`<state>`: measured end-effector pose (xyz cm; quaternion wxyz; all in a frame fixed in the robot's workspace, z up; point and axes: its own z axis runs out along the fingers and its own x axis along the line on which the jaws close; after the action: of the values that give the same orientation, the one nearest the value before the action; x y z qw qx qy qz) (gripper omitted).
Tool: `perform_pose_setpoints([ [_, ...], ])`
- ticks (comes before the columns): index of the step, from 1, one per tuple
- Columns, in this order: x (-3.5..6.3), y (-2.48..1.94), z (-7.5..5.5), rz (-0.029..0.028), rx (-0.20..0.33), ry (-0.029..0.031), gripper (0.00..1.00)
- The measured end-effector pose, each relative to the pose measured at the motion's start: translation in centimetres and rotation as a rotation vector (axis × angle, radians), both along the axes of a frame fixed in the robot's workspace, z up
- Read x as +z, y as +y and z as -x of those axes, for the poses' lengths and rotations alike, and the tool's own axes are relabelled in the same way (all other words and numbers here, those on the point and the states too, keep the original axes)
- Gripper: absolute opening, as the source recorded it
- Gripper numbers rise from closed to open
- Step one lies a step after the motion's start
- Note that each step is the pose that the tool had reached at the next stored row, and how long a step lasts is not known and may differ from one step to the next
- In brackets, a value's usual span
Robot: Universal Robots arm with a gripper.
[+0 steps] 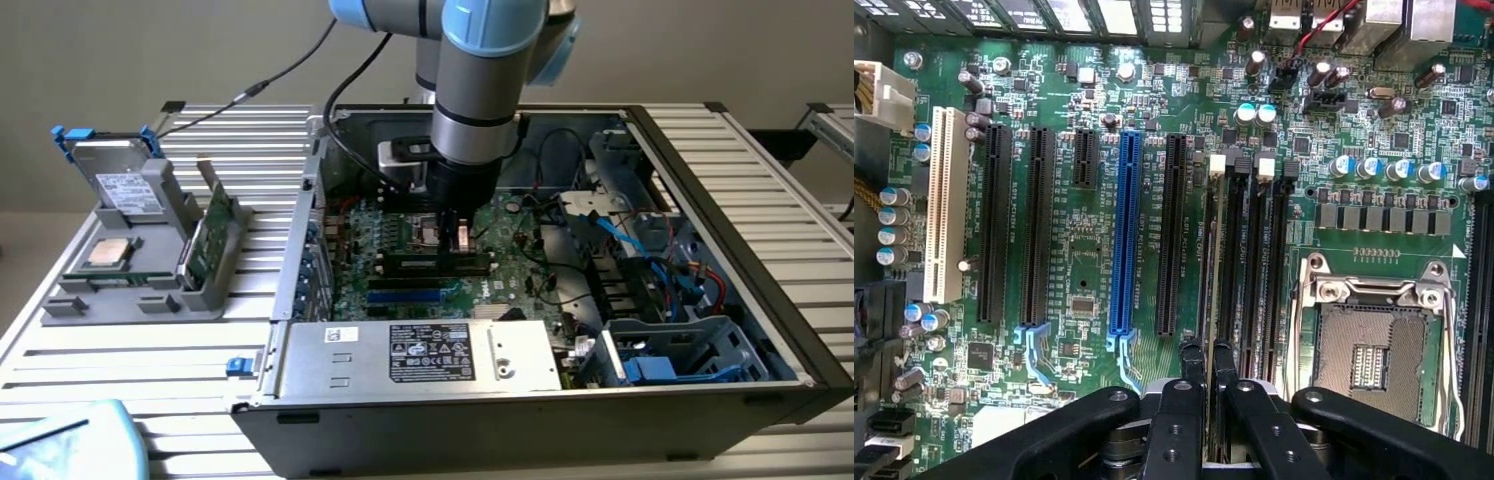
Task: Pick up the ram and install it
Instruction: 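Insert the ram into the slot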
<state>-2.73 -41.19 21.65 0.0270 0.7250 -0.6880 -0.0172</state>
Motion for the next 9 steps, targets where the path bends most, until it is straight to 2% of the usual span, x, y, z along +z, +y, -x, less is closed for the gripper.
perform_pose_setpoints([
  [6,-0.01,0.0,0.0,-0.0001,0.0,-0.0001,0.14],
  [7,-0.01,0.0,0.0,0.0001,0.0,0.0,0.16],
  [8,-0.01,0.0,0.0,0.0,0.0,0.0,0.22],
  [9,-0.01,0.0,0.0,-0.0001,0.0,-0.0001,0.22],
])
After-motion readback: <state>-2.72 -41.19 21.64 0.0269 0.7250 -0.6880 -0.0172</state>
